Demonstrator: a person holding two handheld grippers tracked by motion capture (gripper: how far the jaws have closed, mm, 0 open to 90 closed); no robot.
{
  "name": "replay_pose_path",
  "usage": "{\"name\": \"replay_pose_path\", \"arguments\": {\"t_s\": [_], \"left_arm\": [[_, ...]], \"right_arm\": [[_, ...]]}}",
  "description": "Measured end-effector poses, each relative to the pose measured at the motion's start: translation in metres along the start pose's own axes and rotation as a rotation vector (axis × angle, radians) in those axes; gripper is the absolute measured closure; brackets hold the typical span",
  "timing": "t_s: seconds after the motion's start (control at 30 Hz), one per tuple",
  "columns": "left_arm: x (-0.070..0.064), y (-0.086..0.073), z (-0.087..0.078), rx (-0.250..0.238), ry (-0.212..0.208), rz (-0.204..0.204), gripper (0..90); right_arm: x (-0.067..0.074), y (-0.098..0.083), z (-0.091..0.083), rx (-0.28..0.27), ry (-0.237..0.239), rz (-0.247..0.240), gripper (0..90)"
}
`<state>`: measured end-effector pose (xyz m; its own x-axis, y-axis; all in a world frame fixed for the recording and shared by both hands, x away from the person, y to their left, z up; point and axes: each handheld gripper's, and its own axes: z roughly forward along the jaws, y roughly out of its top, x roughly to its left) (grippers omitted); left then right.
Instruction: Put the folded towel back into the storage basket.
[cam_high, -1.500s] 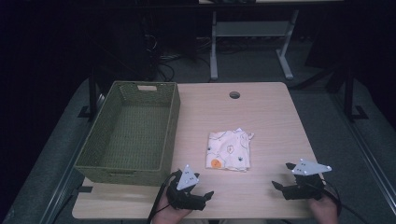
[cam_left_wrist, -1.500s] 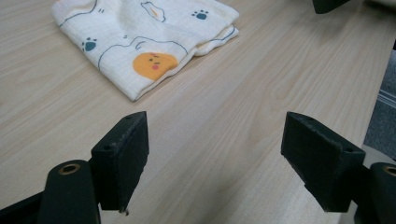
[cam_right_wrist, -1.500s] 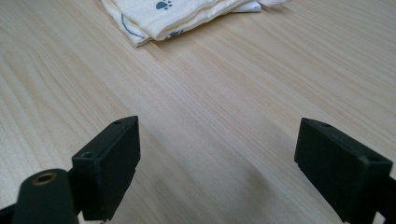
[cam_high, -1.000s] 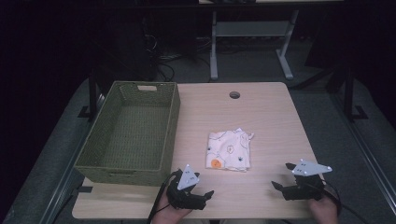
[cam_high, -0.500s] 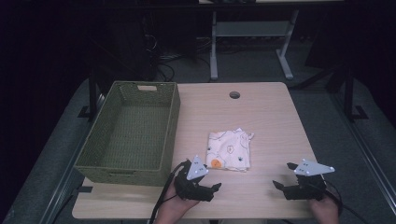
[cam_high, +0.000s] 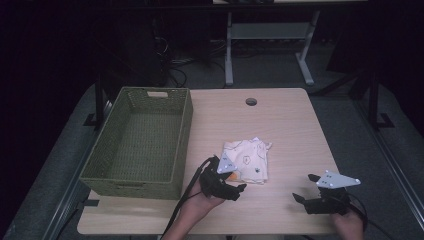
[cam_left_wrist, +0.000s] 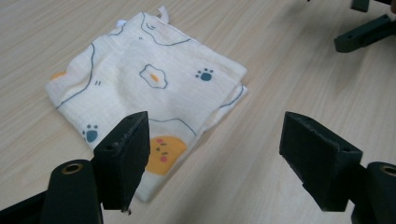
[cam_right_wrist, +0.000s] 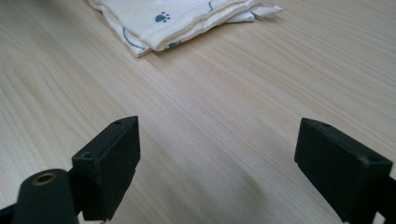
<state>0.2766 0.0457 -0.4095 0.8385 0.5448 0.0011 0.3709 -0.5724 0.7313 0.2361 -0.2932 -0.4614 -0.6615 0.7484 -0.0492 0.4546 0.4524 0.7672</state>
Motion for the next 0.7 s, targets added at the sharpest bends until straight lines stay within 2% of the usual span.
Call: {"name": "replay_pose_path", "arguments": {"t_s": [0.17, 0.5, 0.6, 0.67, 0.7], "left_arm": [[0.004, 0.009, 0.008, 0.025, -0.001, 0.004, 25.2], [0.014, 0.034, 0.035, 0.095, 0.046, 0.032, 27.4], [0.012, 0.041, 0.046, 0.126, 0.062, 0.061, 29.2], [0.015, 0.046, 0.054, 0.141, 0.051, 0.051, 30.5], [0.021, 0.049, 0.062, 0.161, 0.058, 0.032, 31.5]], "right_arm": [[0.000, 0.000, -0.001, -0.005, 0.006, 0.006, 13.7], [-0.002, 0.000, 0.000, -0.009, 0.007, 0.002, 13.7], [-0.002, 0.000, 0.001, -0.008, 0.008, 0.003, 13.7], [-0.002, 0.001, 0.002, -0.007, 0.012, 0.001, 13.7], [-0.002, 0.001, 0.002, -0.009, 0.015, 0.004, 13.7]]}}
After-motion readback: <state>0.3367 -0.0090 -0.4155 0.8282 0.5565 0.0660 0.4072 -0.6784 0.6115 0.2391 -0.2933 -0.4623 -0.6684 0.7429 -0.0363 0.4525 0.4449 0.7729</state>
